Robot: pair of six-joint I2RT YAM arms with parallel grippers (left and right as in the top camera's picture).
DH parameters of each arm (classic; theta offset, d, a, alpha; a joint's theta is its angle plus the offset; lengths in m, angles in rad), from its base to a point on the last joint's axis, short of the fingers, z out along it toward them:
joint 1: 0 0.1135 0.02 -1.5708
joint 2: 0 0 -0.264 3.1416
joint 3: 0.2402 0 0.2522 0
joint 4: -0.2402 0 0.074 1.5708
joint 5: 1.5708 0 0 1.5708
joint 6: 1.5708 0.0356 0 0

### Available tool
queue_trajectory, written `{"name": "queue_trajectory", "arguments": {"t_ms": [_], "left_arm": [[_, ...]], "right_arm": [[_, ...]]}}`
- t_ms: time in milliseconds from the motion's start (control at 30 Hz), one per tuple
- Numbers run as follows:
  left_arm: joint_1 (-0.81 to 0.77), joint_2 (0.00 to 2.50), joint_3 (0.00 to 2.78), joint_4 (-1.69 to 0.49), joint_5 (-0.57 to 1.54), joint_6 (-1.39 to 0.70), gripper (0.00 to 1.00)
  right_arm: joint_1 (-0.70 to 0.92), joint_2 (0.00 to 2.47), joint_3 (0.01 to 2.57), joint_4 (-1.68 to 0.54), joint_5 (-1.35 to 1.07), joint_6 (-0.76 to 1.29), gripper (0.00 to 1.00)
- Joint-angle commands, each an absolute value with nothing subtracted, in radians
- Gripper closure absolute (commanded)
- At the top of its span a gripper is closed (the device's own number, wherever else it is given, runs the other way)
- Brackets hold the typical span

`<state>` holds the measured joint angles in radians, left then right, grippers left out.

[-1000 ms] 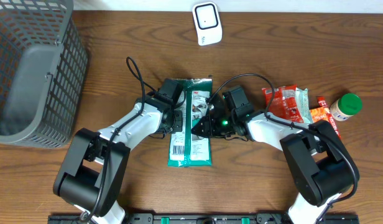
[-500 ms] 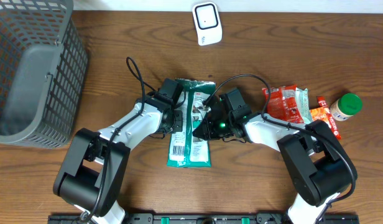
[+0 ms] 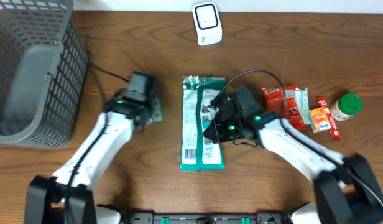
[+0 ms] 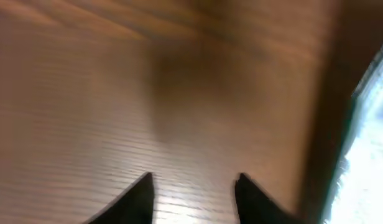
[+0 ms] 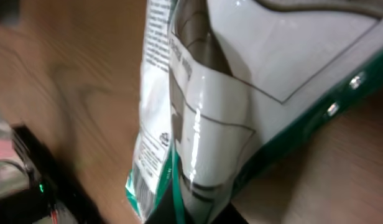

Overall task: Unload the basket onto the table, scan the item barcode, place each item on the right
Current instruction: 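Release the left gripper and hold the gloves pack with the right gripper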

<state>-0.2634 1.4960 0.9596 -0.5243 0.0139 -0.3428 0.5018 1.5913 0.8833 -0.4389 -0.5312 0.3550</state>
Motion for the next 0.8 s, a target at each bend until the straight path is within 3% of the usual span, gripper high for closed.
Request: {"name": "queue_trajectory", "arguments": {"t_ms": [0,167,267,767], "left_arm": [[-0.183,1.489,0.962,-0.53,-0.012,-0.334,0.51],[-0.133,1.489,0.962,-0.537,-0.012,-0.334,0.39],[-0.132,1.489,0.962,-0.537,-0.012,-0.334,0.18],[-0.132,1.489,0.961,-0.537,-0.012,-0.334,0.16]], "right_arm": [[0.492,1.489,0.96,-0.582,-0.367,0.288,0.99],[0.492,1.443,1.053,-0.754,-0.318,0.226,0.99],[0.492,1.442,1.08,-0.785,-0.318,0.219,0.99],[0.491,1.439,1.085,-0.839,-0.237,0.114,0.99]]}}
